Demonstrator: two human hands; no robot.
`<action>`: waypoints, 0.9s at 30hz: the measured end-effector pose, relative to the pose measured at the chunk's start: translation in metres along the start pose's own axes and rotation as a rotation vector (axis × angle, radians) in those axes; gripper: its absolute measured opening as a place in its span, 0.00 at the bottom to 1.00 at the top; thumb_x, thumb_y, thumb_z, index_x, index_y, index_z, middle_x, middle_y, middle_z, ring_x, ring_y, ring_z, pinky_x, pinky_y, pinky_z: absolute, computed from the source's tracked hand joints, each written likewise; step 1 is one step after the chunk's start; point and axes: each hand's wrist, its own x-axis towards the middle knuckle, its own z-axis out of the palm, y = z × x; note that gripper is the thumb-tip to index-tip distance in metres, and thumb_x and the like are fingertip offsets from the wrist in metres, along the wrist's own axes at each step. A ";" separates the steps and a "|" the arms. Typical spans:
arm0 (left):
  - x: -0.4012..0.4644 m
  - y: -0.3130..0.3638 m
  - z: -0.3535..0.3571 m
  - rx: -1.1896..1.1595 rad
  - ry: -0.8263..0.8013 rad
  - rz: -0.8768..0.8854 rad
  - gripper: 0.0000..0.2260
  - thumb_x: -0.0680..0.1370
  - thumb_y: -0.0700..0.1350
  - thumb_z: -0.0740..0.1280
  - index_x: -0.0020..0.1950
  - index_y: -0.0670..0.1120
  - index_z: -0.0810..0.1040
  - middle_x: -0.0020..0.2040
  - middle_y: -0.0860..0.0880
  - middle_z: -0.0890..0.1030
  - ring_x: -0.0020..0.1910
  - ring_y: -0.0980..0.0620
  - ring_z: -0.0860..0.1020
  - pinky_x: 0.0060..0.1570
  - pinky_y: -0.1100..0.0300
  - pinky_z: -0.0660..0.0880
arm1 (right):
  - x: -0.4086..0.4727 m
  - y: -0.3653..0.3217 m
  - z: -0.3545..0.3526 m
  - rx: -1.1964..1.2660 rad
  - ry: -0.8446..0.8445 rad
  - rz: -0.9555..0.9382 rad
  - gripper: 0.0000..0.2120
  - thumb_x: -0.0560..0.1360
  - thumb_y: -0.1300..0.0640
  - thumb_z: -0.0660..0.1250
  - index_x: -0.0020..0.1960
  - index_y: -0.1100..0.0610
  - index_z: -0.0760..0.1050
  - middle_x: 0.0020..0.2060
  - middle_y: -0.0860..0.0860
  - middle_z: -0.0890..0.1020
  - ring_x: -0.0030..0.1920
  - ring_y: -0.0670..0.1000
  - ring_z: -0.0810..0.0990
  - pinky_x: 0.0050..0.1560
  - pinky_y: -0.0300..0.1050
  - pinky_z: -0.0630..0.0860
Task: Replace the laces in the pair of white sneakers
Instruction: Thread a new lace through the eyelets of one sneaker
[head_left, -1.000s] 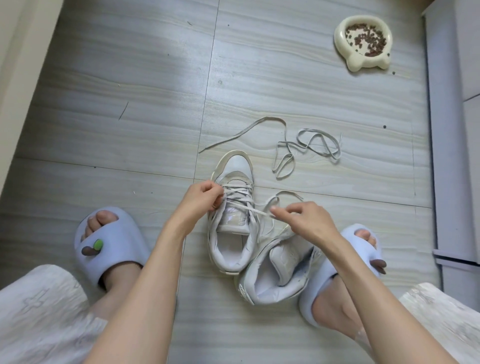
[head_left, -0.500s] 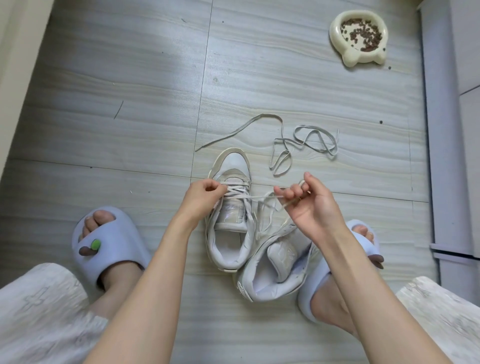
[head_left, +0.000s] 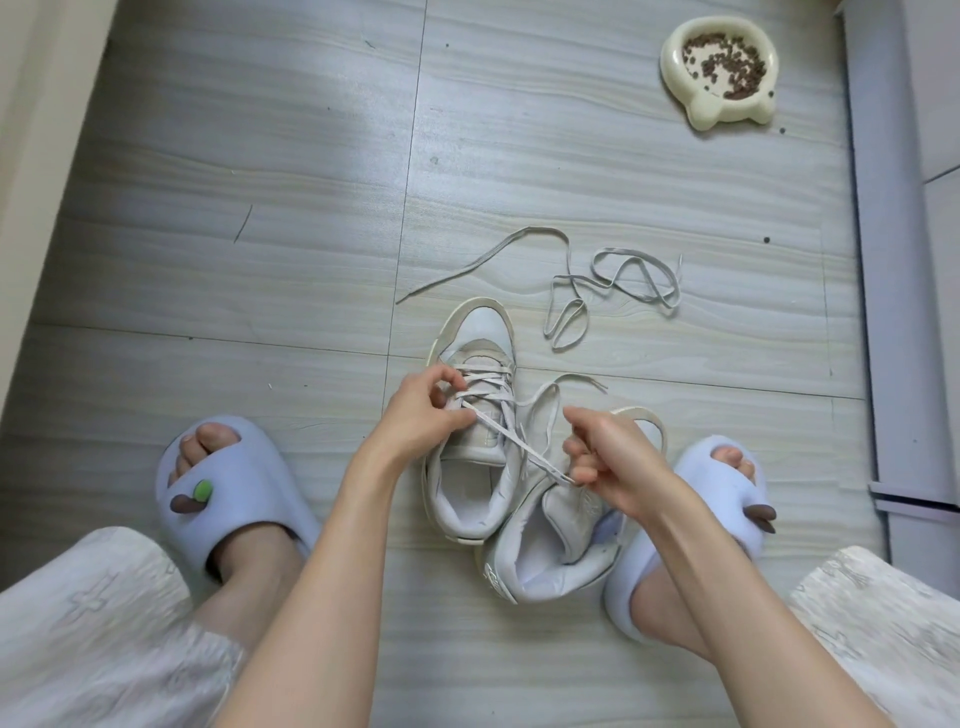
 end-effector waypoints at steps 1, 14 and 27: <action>-0.001 0.000 0.001 0.002 -0.002 -0.006 0.11 0.69 0.39 0.72 0.43 0.53 0.74 0.36 0.51 0.68 0.34 0.53 0.66 0.39 0.60 0.65 | -0.002 0.002 0.000 -0.143 0.009 -0.043 0.09 0.78 0.55 0.62 0.41 0.57 0.68 0.26 0.53 0.72 0.18 0.45 0.59 0.18 0.34 0.57; -0.011 -0.004 0.003 0.022 0.237 0.022 0.02 0.72 0.41 0.71 0.41 0.48 0.81 0.35 0.54 0.79 0.34 0.58 0.74 0.37 0.71 0.69 | -0.027 0.006 0.003 -0.814 -0.282 -0.128 0.11 0.77 0.56 0.64 0.37 0.58 0.78 0.25 0.47 0.79 0.26 0.48 0.71 0.29 0.37 0.70; -0.002 -0.001 -0.030 -0.041 0.524 0.035 0.05 0.74 0.43 0.69 0.49 0.46 0.81 0.46 0.52 0.81 0.47 0.57 0.77 0.49 0.67 0.68 | 0.012 -0.027 0.037 -0.947 0.060 -0.570 0.09 0.77 0.53 0.61 0.52 0.50 0.79 0.41 0.48 0.82 0.40 0.48 0.77 0.48 0.43 0.73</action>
